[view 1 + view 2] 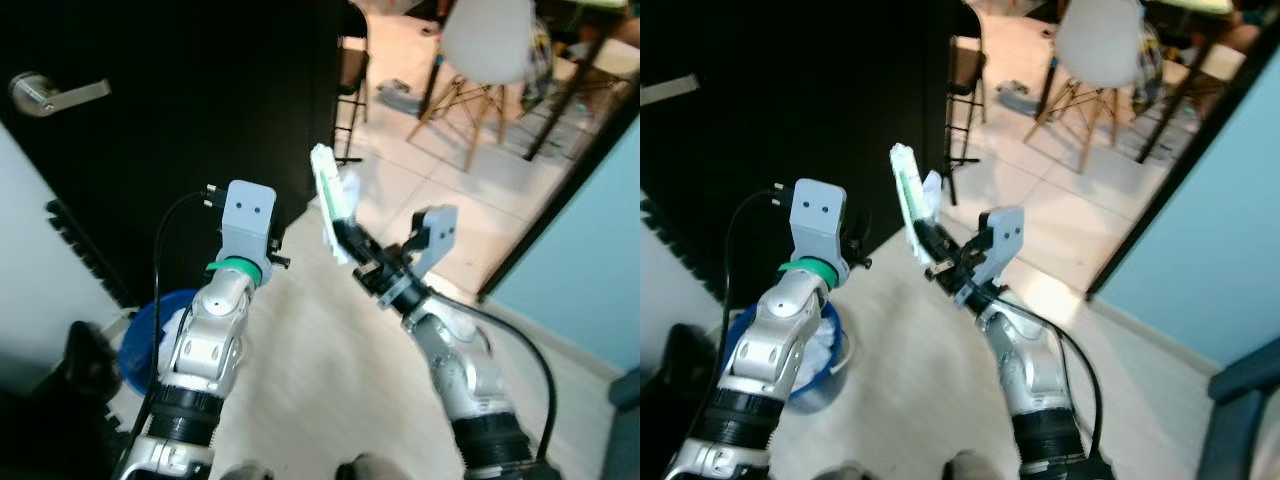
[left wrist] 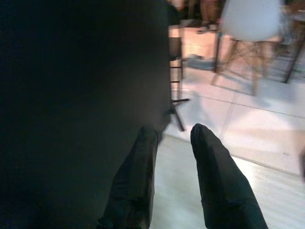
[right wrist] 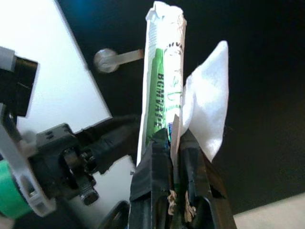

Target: Clean up the room

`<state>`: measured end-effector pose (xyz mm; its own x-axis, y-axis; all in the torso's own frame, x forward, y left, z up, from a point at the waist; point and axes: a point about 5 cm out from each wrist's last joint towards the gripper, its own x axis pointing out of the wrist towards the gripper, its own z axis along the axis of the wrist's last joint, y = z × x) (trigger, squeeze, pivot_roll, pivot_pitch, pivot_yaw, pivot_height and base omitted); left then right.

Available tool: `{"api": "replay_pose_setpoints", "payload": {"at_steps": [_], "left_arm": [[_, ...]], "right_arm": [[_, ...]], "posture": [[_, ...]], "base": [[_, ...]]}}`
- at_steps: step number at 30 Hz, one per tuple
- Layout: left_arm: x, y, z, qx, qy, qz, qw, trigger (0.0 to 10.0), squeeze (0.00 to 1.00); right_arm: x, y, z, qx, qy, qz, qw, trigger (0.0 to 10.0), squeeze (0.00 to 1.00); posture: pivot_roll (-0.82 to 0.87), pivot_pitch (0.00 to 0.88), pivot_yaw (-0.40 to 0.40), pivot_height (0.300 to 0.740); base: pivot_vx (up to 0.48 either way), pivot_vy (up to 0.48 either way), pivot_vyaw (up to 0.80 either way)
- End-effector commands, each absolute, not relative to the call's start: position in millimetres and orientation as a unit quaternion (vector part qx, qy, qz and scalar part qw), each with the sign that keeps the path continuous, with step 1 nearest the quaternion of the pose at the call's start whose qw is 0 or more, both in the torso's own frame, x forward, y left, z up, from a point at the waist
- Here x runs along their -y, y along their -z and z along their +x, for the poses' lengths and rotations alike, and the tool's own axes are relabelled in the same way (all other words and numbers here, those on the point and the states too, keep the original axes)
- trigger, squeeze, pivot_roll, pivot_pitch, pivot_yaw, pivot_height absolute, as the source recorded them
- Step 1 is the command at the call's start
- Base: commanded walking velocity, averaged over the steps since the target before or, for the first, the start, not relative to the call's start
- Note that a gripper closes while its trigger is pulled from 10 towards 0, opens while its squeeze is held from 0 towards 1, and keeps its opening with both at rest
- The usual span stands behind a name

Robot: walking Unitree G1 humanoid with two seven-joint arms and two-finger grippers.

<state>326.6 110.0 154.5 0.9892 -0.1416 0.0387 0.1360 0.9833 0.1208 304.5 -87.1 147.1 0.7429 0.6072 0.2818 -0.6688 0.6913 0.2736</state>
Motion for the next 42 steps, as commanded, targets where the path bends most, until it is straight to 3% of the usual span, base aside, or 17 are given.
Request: {"api": "replay_pose_setpoints", "payload": {"at_steps": [1,17,30,35,40,42], "left_arm": [[-114,-151,326,0.014,0.063,0.062,0.996,10.0,0.00],[-114,-150,327,0.010,0.063,0.064,0.996,10.0,0.00],[-114,-144,328,-0.013,0.057,0.071,0.996,10.0,0.00],[-114,-134,322,-0.046,0.085,0.090,0.991,10.0,0.00],[-131,-117,310,-0.087,0.086,0.127,0.984,10.0,0.00],[-152,-104,295,-0.118,0.073,0.161,0.977,10.0,0.00]], "right_arm": [[82,-145,303,0.077,-0.359,0.188,0.911,10.0,0.02],[81,-144,303,0.076,-0.363,0.192,0.908,10.0,0.01],[77,-141,299,0.065,-0.380,0.188,0.903,10.0,0.00],[77,-133,301,0.054,-0.373,0.138,0.916,10.0,0.00],[78,-126,303,0.043,-0.380,0.112,0.917,10.0,0.00],[77,-122,305,0.033,-0.386,0.106,0.916,10.0,0.00]], "posture": [[-0.02,0.000,0.042,0.740],[-0.03,0.000,0.049,0.740],[-0.03,0.000,0.057,0.740],[-0.01,0.002,0.056,0.740],[0.01,0.022,0.050,0.740],[0.04,0.049,0.039,0.740]], "base": [[0.420,0.000,0.66],[0.421,0.000,0.67],[0.000,0.000,0.00],[0.000,0.000,0.00],[0.000,0.000,0.00],[0.000,0.000,0.00]]}}
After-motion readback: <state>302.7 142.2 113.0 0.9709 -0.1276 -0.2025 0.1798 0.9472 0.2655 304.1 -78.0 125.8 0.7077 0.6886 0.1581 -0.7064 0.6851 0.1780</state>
